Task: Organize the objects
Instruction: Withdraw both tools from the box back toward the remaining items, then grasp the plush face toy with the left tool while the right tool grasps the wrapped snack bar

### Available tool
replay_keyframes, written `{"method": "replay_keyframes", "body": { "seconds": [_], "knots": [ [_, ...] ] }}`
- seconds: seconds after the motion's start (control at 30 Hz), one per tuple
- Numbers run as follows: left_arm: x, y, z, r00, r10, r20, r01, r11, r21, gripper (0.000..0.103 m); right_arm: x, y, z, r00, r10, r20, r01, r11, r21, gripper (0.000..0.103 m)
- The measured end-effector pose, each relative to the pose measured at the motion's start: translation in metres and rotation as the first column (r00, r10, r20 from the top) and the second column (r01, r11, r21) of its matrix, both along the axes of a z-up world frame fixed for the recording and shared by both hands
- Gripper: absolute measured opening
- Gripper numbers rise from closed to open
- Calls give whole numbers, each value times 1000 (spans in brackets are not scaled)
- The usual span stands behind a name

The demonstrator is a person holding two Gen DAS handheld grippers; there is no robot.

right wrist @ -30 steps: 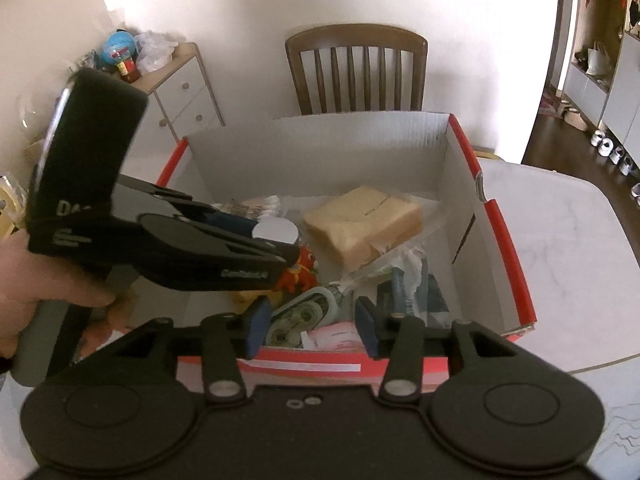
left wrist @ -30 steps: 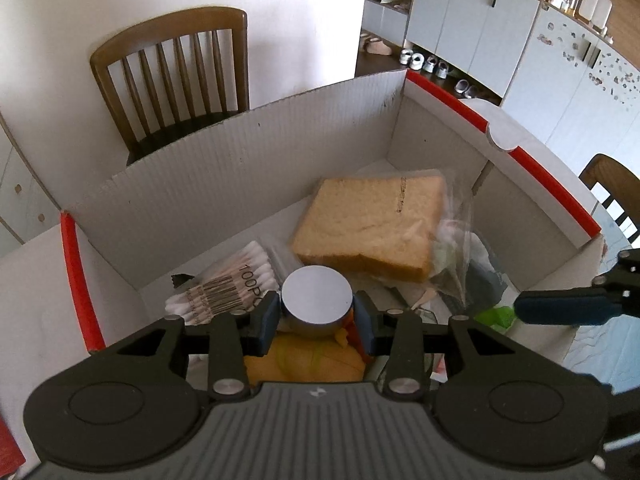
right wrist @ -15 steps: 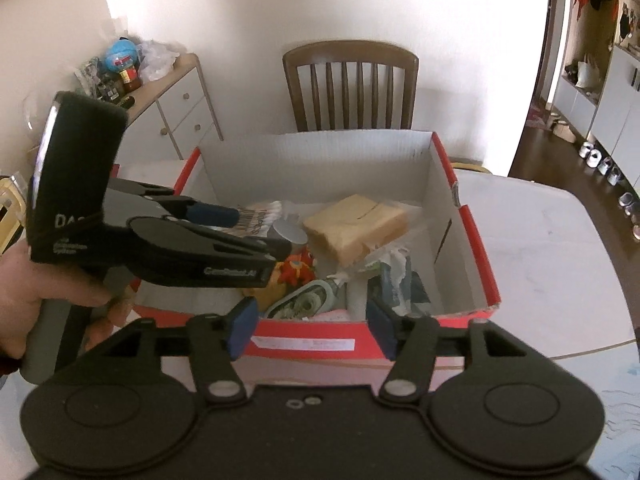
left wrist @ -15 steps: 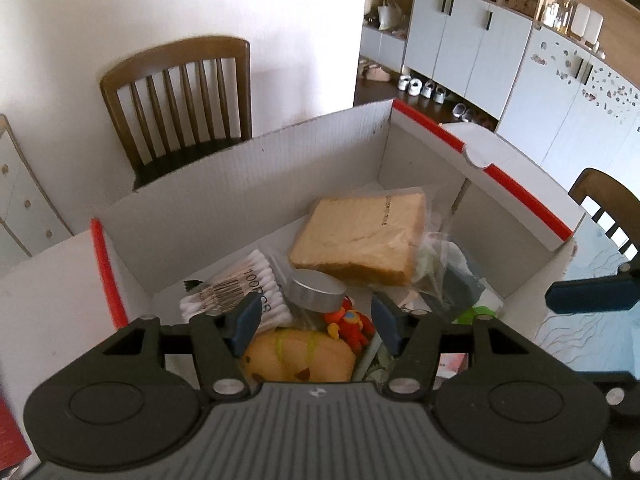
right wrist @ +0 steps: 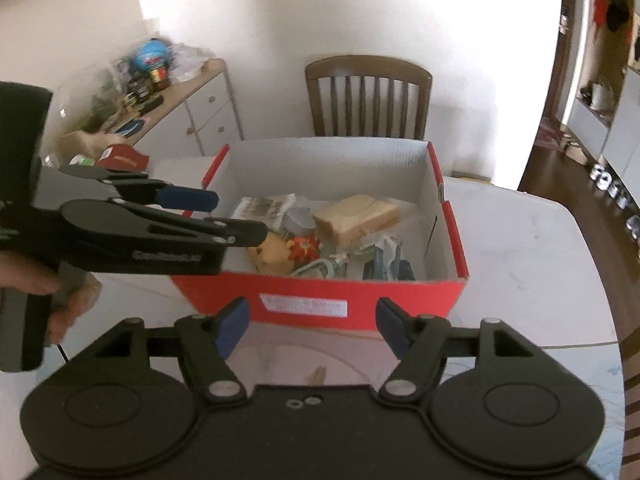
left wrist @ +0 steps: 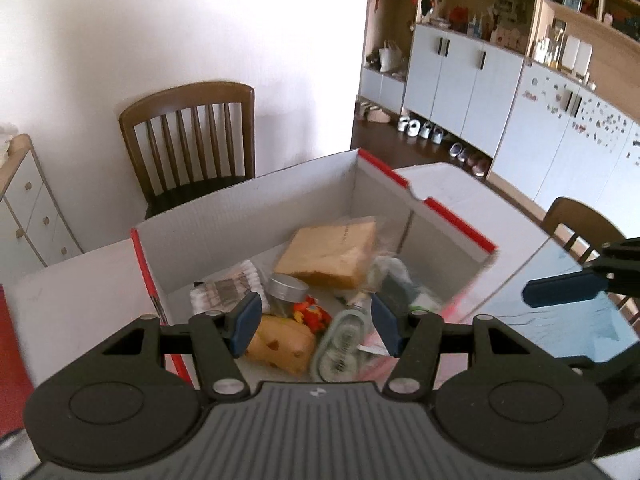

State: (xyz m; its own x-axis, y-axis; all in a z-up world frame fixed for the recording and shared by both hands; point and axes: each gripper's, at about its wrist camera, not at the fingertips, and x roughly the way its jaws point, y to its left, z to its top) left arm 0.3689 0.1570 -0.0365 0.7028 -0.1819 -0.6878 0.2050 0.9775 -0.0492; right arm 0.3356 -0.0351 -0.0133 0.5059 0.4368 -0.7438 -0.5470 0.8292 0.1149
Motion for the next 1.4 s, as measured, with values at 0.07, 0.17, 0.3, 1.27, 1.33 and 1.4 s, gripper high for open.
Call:
{"method": "replay_keyframes", "body": {
  "seconds": [0.07,0.17,0.3,1.27,1.33,1.4],
  "knots": [
    [-13,-5,5,1000,1,2,-1,1000,-3,59,-5,-8,1,1000,25,-3,-25,1000,7,71],
    [-33,-15,9,1000,3,1,-3,1000,-3,60,-12,-19,-1,998,58,-12,-58,998,13,71],
    [-59,-28,6,1000,19,-3,-19,1000,-8,64,-21,-32,-5,995,103,-11,-103,995,-3,72],
    [-170,-85,-63,976,188,-112,-196,978,-72,84,-46,-80,-58,961,255,-111,-260,965,-39,79],
    [-175,-86,-69,978,176,-116,-185,980,-76,89,-46,-76,-62,961,253,-114,-260,965,-47,80],
    [-176,-87,-74,981,157,-117,-167,983,-80,96,-45,-72,-66,963,244,-114,-252,966,-57,80]
  ]
}}
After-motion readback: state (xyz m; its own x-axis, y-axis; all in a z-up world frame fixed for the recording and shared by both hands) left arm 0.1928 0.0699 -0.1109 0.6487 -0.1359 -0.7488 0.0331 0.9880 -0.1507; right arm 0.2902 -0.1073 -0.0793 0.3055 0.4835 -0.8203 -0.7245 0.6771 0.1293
